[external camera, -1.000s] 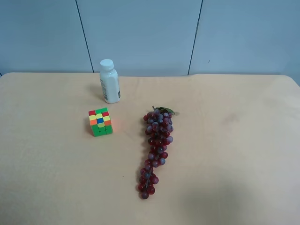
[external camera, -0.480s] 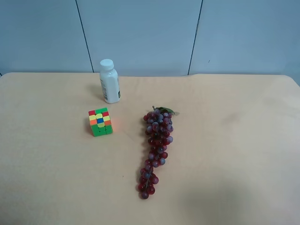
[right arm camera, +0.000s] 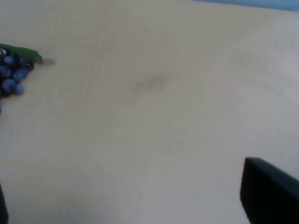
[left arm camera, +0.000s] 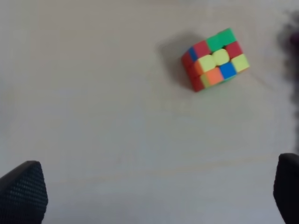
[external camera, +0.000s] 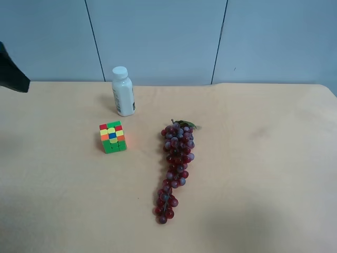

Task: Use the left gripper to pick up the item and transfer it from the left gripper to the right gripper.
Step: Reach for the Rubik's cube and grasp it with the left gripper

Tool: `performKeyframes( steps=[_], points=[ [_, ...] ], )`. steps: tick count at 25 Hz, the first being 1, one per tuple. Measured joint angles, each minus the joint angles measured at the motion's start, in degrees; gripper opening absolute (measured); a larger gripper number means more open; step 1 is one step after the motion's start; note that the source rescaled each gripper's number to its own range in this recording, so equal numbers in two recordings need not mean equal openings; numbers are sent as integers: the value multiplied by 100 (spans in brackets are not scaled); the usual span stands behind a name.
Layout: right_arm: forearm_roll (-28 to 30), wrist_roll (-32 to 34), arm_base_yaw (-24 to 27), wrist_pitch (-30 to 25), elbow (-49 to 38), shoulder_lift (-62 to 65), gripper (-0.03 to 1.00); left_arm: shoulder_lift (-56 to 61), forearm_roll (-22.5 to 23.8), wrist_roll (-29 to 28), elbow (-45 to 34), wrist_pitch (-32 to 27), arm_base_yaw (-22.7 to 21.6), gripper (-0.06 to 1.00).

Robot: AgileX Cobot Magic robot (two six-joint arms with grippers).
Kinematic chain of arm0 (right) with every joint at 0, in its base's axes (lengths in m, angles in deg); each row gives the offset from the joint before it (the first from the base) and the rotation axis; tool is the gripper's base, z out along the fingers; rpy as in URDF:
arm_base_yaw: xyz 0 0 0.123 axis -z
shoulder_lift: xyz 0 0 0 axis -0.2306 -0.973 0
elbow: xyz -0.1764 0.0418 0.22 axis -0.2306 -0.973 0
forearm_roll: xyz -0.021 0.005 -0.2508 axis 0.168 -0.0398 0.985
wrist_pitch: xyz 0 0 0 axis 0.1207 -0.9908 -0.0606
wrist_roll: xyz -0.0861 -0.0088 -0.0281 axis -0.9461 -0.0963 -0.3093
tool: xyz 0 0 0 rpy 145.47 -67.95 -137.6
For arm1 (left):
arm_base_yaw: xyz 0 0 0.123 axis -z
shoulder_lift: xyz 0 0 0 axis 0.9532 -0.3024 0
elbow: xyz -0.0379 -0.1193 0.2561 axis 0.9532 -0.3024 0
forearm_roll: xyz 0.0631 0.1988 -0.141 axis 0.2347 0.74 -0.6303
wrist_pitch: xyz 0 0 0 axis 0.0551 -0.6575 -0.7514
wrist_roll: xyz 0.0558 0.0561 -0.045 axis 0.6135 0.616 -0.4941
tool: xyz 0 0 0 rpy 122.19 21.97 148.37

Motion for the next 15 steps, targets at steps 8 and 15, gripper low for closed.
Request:
performKeyframes(
  steps=[8, 15],
  points=[
    [0, 0, 0, 0, 0, 0, 99, -871, 79, -1024, 14, 508, 1233, 99],
    [0, 0, 0, 0, 0, 0, 99, -1667, 240, -1955, 82, 918, 1724, 99]
  ],
)
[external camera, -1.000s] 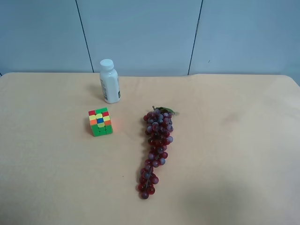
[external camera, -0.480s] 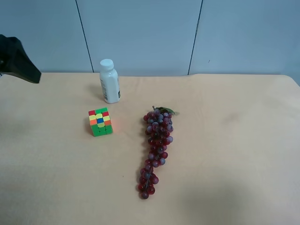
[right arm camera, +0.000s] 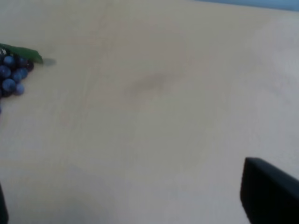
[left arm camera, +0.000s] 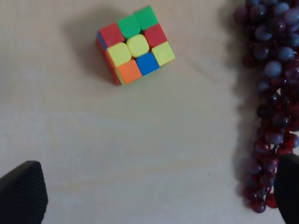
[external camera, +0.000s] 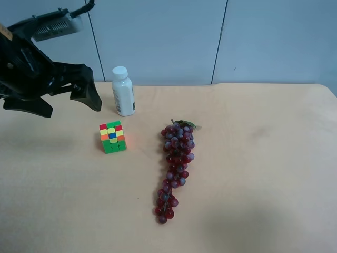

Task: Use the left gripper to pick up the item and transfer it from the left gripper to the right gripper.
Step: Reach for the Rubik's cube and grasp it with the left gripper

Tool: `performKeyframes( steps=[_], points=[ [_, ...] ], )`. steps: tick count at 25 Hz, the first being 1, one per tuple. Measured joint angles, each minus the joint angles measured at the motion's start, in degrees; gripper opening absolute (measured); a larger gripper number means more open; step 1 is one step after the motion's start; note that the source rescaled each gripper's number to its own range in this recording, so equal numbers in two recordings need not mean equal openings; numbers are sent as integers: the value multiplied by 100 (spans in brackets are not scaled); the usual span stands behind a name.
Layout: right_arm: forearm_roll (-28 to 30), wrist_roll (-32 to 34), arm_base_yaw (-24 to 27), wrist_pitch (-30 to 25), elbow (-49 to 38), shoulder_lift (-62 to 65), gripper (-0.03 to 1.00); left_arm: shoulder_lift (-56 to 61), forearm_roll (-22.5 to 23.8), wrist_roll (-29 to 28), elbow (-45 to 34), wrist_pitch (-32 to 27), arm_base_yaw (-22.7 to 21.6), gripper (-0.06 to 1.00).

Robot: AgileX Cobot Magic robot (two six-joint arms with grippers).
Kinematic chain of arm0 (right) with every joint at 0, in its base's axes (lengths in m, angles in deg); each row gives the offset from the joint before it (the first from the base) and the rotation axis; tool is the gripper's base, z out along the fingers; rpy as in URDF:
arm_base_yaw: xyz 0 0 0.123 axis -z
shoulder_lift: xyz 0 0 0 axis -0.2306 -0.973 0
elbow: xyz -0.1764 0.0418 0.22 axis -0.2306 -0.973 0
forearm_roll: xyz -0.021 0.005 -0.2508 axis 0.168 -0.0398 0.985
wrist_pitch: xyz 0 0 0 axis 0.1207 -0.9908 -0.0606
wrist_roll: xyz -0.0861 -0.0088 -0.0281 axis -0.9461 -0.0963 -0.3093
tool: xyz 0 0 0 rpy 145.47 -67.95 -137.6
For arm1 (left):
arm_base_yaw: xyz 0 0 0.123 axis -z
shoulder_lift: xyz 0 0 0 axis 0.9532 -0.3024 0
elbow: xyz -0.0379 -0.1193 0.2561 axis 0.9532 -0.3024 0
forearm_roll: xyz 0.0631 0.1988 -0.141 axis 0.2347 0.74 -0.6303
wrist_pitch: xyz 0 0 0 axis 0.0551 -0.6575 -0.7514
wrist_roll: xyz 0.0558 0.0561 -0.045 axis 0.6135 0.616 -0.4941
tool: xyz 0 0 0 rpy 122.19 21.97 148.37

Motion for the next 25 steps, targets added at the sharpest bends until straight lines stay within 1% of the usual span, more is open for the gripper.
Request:
performKeyframes(
  steps=[8, 16, 20, 25],
  points=[
    [0, 0, 0, 0, 0, 0, 99, -1129, 7, -553, 645, -24, 18, 100],
    [0, 0, 0, 0, 0, 0, 99, -2138, 45, -954, 1190, -22, 18, 100],
    [0, 0, 0, 0, 0, 0, 99, -2557, 57, -1184, 1332, 65, 18, 100],
    [0, 0, 0, 4, 0, 0, 99, -2975, 64, -1438, 1374, 353, 18, 100]
  ],
)
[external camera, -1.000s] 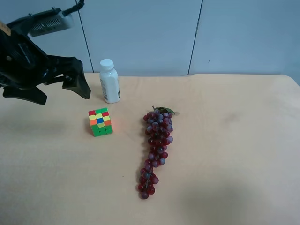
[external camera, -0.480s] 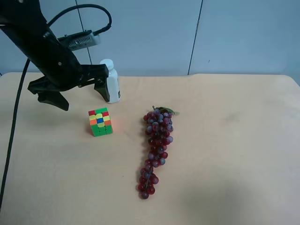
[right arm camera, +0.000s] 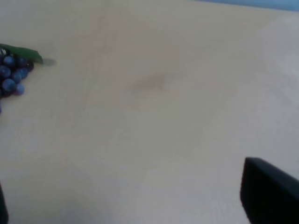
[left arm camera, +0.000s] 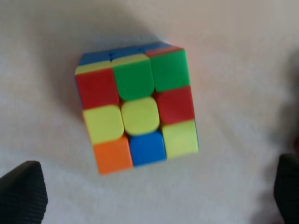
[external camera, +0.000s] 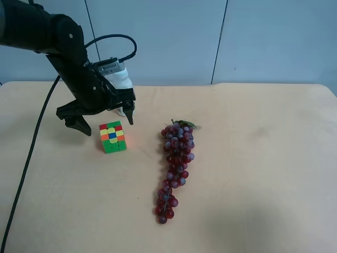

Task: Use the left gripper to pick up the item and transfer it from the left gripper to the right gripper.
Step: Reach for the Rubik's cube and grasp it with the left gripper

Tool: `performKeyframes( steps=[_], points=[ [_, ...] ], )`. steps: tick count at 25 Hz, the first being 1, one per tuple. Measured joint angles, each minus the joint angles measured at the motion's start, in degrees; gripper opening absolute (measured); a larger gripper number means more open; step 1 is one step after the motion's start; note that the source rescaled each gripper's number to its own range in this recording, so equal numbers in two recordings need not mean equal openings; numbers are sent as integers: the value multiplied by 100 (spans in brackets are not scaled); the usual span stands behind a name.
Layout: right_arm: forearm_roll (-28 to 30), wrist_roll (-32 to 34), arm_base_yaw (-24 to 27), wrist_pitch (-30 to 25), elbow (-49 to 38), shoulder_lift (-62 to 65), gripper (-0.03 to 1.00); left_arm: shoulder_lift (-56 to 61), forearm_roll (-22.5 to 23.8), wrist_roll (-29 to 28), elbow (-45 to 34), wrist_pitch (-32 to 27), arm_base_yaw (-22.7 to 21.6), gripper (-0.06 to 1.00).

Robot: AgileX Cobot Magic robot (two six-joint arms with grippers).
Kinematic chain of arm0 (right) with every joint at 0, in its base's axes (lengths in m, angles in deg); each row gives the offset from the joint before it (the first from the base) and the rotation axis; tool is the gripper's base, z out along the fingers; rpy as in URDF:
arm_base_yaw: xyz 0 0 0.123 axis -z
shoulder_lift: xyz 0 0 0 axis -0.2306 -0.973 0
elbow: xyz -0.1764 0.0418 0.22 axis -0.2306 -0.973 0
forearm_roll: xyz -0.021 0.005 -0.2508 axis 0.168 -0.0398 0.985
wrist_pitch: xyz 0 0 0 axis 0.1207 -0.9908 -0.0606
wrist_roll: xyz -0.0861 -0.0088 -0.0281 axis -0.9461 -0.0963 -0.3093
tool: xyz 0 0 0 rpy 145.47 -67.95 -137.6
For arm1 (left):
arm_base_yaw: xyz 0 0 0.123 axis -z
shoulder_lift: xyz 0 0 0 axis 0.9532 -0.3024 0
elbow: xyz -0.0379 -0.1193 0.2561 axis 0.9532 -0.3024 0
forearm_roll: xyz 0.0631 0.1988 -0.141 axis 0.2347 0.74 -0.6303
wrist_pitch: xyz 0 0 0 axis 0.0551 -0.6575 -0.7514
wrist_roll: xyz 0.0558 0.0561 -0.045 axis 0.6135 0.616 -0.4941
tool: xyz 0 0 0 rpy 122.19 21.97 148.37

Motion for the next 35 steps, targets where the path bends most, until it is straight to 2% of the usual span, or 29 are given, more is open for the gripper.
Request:
performKeyframes(
  steps=[7, 19, 32, 33, 34, 35],
  points=[
    [0, 0, 0, 0, 0, 0, 99, -482, 126, -387, 0, 339, 0, 100],
    [0, 0, 0, 0, 0, 0, 99, -665, 940, -1555, 0, 695, 0, 100],
    [0, 0, 0, 0, 0, 0, 99, -859, 969, -1675, 0, 494, 0, 99],
    [0, 0, 0, 0, 0, 0, 99, -864, 969, -1669, 0, 460, 0, 95],
    [0, 0, 0, 0, 0, 0, 99, -864, 969, -1648, 0, 428, 0, 86],
    [0, 0, 0, 0, 0, 0, 99, -871, 969, -1613, 0, 405, 0, 72]
  ],
)
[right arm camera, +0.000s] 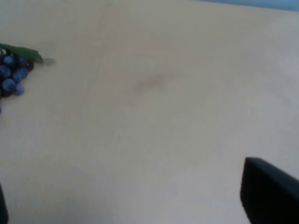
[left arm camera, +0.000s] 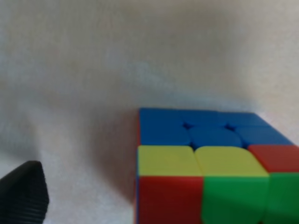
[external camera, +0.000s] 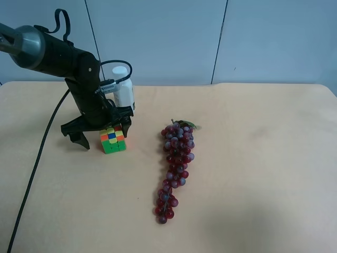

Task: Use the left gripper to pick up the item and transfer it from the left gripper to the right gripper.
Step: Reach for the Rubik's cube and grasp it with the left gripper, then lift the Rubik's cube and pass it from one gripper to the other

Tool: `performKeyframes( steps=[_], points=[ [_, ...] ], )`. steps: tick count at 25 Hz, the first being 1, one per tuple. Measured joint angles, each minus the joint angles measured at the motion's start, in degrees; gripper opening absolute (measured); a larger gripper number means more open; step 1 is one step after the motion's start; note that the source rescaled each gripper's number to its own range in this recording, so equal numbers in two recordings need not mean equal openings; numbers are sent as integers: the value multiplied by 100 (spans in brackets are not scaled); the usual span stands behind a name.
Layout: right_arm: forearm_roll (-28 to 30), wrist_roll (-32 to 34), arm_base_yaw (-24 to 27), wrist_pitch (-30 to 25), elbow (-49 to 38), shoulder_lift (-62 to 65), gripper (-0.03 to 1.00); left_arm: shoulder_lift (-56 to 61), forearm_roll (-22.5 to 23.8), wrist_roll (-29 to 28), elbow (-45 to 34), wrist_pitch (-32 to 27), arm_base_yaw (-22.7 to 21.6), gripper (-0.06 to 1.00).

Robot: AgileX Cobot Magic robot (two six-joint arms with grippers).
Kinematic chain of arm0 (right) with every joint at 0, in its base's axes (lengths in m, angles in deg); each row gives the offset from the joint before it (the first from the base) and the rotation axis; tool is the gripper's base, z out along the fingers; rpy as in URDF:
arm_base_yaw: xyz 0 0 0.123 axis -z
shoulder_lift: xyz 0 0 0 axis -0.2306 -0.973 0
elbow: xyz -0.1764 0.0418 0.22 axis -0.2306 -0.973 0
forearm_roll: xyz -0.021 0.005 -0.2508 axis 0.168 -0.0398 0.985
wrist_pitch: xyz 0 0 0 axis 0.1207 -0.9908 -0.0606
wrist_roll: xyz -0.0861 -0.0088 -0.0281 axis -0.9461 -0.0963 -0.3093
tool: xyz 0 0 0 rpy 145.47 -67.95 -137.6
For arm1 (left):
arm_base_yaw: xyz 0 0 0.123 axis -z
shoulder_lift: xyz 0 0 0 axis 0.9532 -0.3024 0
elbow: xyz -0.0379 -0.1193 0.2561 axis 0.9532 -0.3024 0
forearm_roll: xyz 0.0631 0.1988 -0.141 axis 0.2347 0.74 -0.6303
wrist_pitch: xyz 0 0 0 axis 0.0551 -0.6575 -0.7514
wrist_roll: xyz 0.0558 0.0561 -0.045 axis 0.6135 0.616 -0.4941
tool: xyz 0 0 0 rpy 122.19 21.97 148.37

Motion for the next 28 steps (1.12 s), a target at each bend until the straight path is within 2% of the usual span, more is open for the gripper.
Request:
performKeyframes(
  steps=[4, 18, 24, 28],
  points=[
    [0, 0, 0, 0, 0, 0, 99, 0, -23, 155, 0, -14, 0, 0],
    [0, 0, 0, 0, 0, 0, 99, 457, -285, 216, 0, -204, 0, 0],
    [0, 0, 0, 0, 0, 0, 99, 1109, -286, 624, 0, -620, 0, 0],
    [0, 0, 0, 0, 0, 0, 99, 1529, -461, 1132, 0, -900, 0, 0]
  ],
)
